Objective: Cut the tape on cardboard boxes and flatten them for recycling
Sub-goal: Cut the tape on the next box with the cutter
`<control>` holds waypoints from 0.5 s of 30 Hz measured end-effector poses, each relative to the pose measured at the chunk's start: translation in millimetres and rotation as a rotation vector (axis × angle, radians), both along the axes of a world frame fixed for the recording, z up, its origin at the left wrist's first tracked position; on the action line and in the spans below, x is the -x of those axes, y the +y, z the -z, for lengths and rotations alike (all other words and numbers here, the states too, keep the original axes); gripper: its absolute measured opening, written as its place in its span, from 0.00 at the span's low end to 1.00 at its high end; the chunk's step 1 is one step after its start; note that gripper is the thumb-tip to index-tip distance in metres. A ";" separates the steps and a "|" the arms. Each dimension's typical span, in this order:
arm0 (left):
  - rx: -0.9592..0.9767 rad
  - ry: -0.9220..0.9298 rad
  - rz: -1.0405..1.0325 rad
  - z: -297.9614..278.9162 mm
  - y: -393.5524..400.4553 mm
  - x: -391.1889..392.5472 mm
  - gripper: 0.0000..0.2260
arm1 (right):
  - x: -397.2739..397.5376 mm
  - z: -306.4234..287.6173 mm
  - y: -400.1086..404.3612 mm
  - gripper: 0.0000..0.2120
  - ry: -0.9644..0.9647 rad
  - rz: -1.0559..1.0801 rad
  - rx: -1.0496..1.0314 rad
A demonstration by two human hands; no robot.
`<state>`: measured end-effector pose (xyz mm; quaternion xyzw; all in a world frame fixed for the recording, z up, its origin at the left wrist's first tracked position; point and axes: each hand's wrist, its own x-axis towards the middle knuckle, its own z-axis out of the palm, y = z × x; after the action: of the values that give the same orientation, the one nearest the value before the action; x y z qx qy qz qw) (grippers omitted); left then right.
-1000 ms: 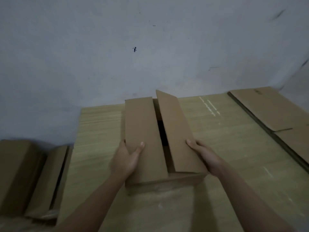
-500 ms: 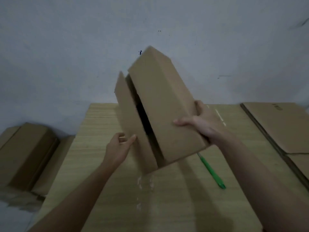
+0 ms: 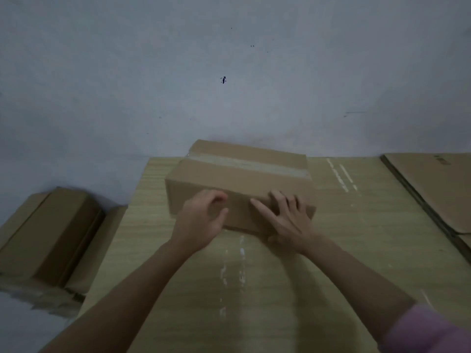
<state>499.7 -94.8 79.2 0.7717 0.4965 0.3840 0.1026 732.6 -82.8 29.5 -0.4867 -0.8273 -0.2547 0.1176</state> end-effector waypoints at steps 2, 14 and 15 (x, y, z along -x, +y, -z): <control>0.003 0.111 0.014 3.9 7.3 -4.6 0.20 | -11.4 7.8 -13.6 0.37 0.167 0.004 0.041; 0.361 0.767 0.116 20.8 46.7 -27.2 0.39 | -65.8 59.0 -86.5 0.13 0.770 0.893 0.505; 0.359 0.795 0.129 20.4 48.0 -26.1 0.38 | -66.5 53.1 -84.1 0.12 0.871 0.876 0.466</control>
<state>525.8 -46.8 58.8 0.8588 0.5071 -0.0421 0.0596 799.0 -166.9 -23.6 -0.8496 -0.4630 0.1267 0.2185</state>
